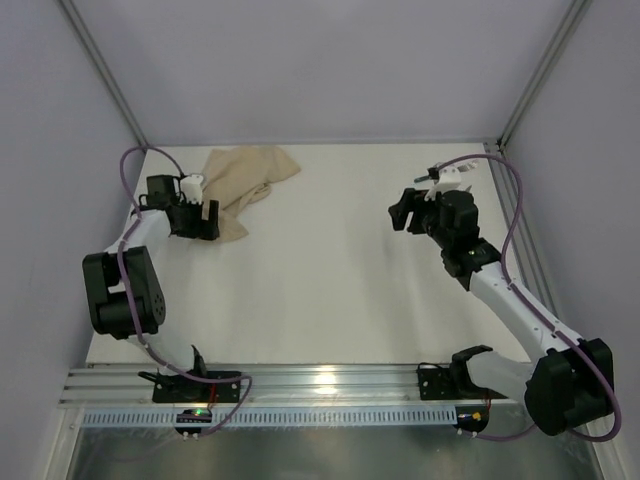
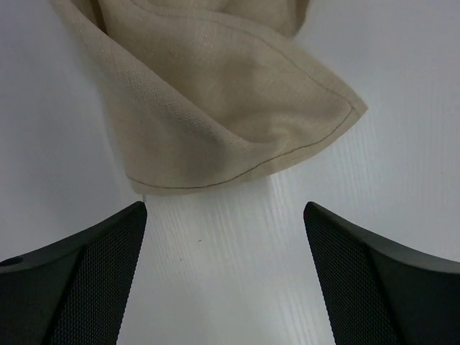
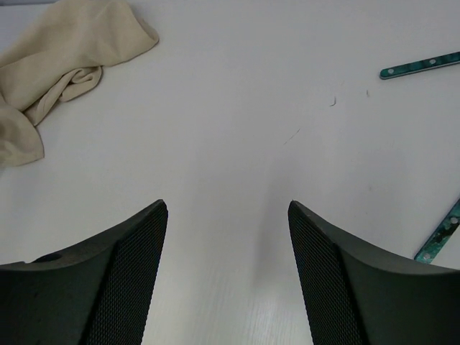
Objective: Fold the napkin into a case and place the utensils inside
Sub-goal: Move the crumpled napkin to the center of the board, then pass from the left arm to the right
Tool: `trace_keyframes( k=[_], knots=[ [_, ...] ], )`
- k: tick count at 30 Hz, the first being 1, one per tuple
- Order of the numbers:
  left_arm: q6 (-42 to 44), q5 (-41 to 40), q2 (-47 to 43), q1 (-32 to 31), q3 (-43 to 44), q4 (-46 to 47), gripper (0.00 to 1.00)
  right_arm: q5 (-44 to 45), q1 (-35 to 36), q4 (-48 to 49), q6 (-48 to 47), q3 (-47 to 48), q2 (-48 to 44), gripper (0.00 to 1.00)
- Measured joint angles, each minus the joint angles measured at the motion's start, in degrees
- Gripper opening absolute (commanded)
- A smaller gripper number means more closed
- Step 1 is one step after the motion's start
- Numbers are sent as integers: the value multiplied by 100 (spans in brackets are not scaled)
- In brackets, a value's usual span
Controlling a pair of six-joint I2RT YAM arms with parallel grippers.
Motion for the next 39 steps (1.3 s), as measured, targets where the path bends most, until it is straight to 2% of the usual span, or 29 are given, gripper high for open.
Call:
trace_keyframes(
  k=[6,7,10,11,13,14,16,17,22,25,32,39],
  knots=[
    [-33,-514,920,-286,605,-516,91,20,533,-289,142,26,295,72],
    [-52,-586,1014,-350,702,-527,89,31,612,-330,151,26,356,72],
    [-90,-798,1360,-485,1047,-522,74,57,817,-437,184,26,535,71],
    [-103,-850,1480,-503,1139,-511,61,59,863,-468,190,26,588,71],
    [-94,-911,1679,-501,1233,-509,47,55,944,-516,205,26,658,70],
    [-105,-929,1762,-494,1239,-509,29,50,984,-540,208,26,682,69],
    [-122,-970,1864,-487,1261,-518,3,42,1058,-546,223,28,734,67],
    [-122,-898,1867,-476,1279,-520,0,33,1095,-549,227,33,756,66],
    [-26,-306,1725,-549,1185,-785,0,-22,1528,-614,251,238,1093,65],
    [181,118,1167,-848,839,-1104,0,-164,1912,-629,302,487,1412,65],
    [708,1016,-704,-2465,-120,-1593,0,-1073,2417,-114,885,686,2142,78],
    [684,1185,-704,-2590,-376,-1635,0,-1784,2723,358,1311,914,3200,78]
  ],
)
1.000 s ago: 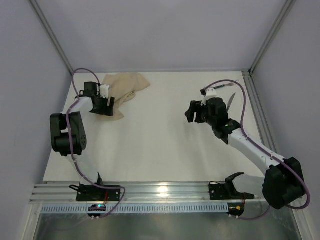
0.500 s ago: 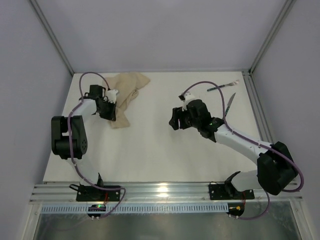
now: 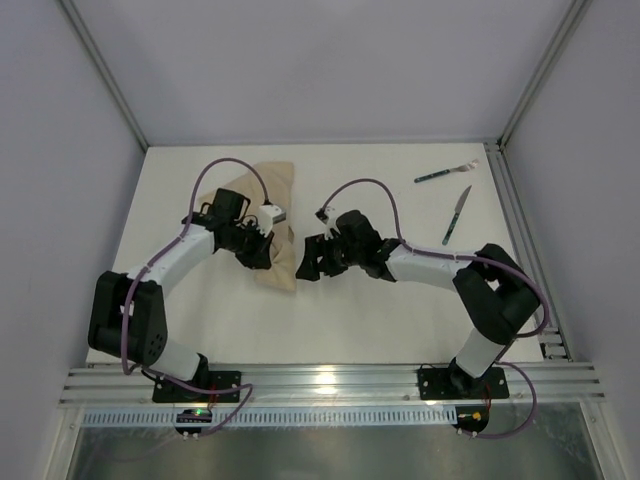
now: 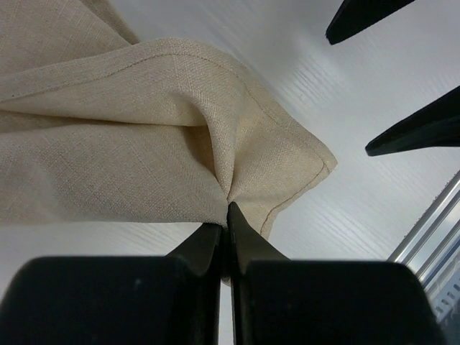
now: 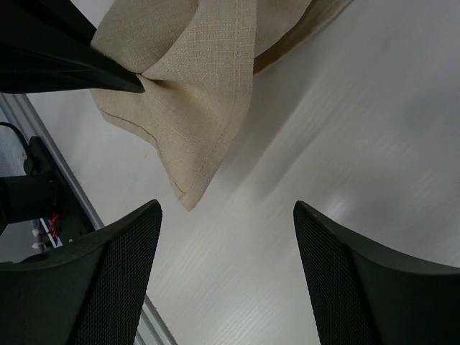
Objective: Fold the napkin into a case and place the utensils inside
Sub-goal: Pass from the left arm to the right, then move the crumpled napkin to the center of the board.
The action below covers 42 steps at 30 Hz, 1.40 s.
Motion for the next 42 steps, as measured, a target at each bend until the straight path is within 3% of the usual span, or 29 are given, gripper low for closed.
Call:
trace_keyframes(
  k=[7,9,11,12,14,15,16,17,18,20,21,24,27,31,34,36,39,42],
  knots=[
    [-103,160,203,-2,-2,55,0,-782,11,723,468,2,857,74],
    [-140,195,205,0,-2,68,0,-970,15,964,647,2,1110,67],
    [-146,221,205,-2,-2,85,0,-1119,15,1233,826,2,1314,54],
    [-146,236,205,-2,-2,85,0,-1204,15,1370,922,2,1408,39],
    [-146,243,205,-2,-2,90,0,-1355,15,1655,1130,2,1543,25],
    [-146,240,205,-2,-2,90,0,-1401,15,1781,1244,2,1585,11],
    [-144,238,205,0,-2,90,5,-1440,15,1871,1329,2,1593,5],
    [-140,236,205,0,-2,90,14,-1475,15,1954,1397,2,1591,4],
    [-118,234,205,2,-2,85,34,-1484,15,2035,1447,4,1582,4],
    [-61,267,205,48,20,13,55,-1475,15,2031,1464,20,1545,4],
    [-33,341,205,111,68,-111,77,-1462,15,1906,1443,59,1504,4],
    [107,846,221,660,483,-664,99,-1412,17,1335,1261,407,1300,4],
    [247,1580,232,1727,1158,-1353,99,-1346,57,463,968,1440,1204,4],
    [573,2225,236,3519,2332,-2249,99,-1176,321,-933,293,4131,1294,4],
    [802,2450,214,4207,2900,-2817,99,-1169,588,-1539,-66,6540,1517,4],
    [911,2511,188,4393,3088,-3119,99,-1176,717,-1628,-205,7615,1495,4],
    [938,2542,114,4424,3178,-3333,99,-1088,750,-1550,-348,7917,1008,4],
    [894,2522,-15,4395,3176,-3320,99,-835,516,-1469,-363,7283,358,4]
  ],
)
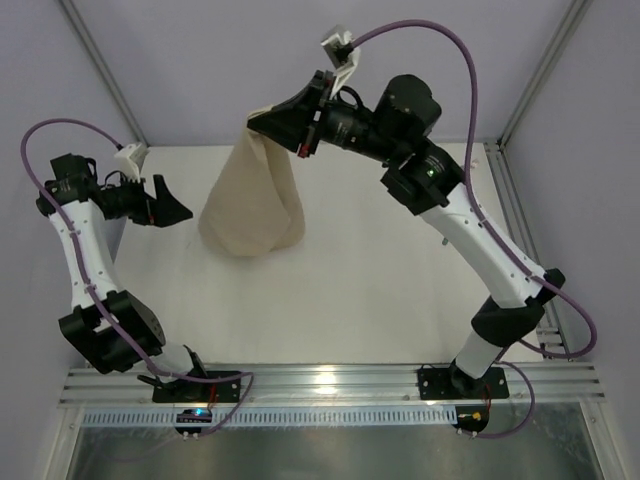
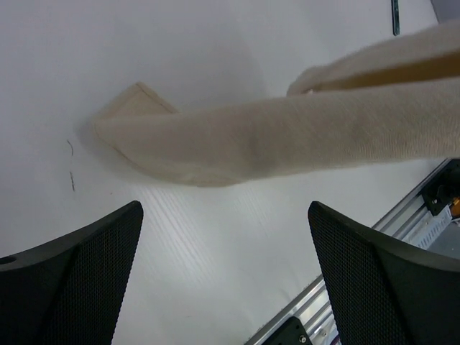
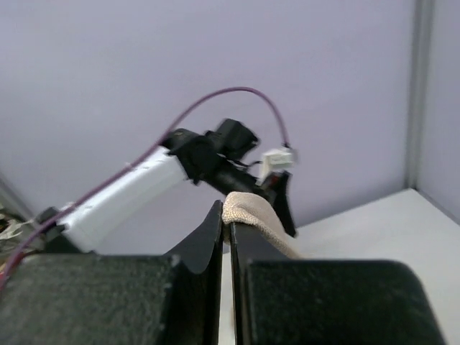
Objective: Fold the napkin into a case and place the utensils inside
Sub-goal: Move the crumpled napkin to the center of the board, then pick up the crumpled napkin from the center of the board.
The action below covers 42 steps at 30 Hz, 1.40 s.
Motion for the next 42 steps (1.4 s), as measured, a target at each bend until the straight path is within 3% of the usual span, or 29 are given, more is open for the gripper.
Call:
trace_keyframes(
  k=[3,7,13,16,21,24,32,37,42],
  knots=[
    [-46,-212,-160,-138,-44,136,99,205,-546,234,232,-1276,-612,4],
    [-4,-868,-295,-778,-402,341,95,271,-1388,713,844,-3309,-833,4],
    [136,-2111,-341,-3095,-1805,721,87,570,-2297,706,1408,-5862,-450,4],
    [275,-2575,-341,-4011,-2354,780,88,732,-2490,667,1488,-6424,-352,4],
    [680,-3338,-345,-5451,-3215,1043,93,968,-2494,811,1449,-6575,-374,4],
    [776,-3869,-144,-5978,-3611,1250,85,1086,-2498,905,1410,-6686,-450,4],
    [553,-5077,1185,-5963,-3230,1742,62,1207,-2511,981,1370,-7042,-649,4],
    [299,-5742,1882,-5392,-2420,2031,66,1200,-2511,1139,1399,-7265,-686,4],
    [153,-5751,2299,-4385,-1574,2865,80,1095,-2441,1224,1464,-7370,-682,4]
  ],
)
